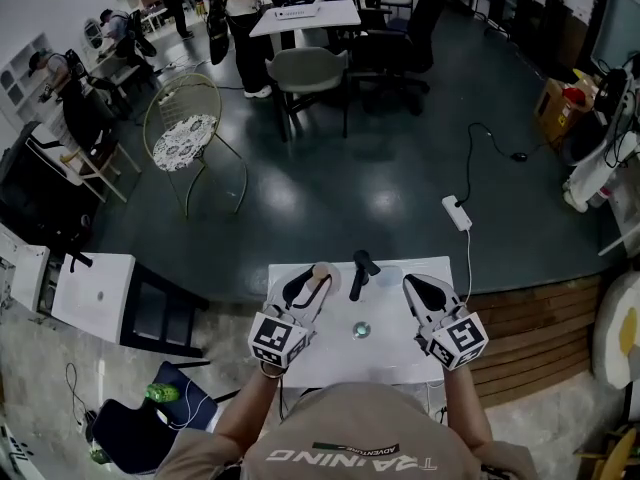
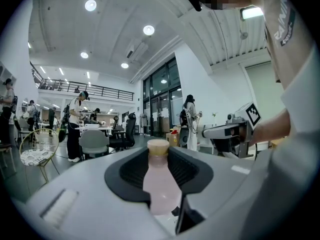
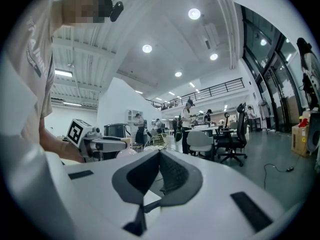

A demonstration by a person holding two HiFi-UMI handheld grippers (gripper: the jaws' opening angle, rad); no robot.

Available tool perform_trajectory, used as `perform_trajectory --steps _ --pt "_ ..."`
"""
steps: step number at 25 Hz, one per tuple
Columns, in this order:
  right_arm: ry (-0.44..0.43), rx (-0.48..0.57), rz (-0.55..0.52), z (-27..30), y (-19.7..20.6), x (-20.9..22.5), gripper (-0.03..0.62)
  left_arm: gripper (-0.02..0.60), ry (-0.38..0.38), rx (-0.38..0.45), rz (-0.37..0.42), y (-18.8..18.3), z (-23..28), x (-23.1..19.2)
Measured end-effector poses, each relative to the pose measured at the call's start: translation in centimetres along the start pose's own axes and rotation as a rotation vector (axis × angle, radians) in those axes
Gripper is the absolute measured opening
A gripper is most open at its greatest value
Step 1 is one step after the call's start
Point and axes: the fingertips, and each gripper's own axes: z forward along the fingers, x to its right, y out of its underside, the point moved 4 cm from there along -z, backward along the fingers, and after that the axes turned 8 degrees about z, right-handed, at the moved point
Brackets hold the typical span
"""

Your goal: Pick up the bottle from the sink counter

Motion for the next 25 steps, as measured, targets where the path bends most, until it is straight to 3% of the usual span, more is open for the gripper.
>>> perform_trajectory --steps 25 --pt "-0.034 -0.04 -0.01 -0.09 0.37 0.64 0.011 0.126 -0.04 -0.008 -0.02 -0.02 0.13 0.44"
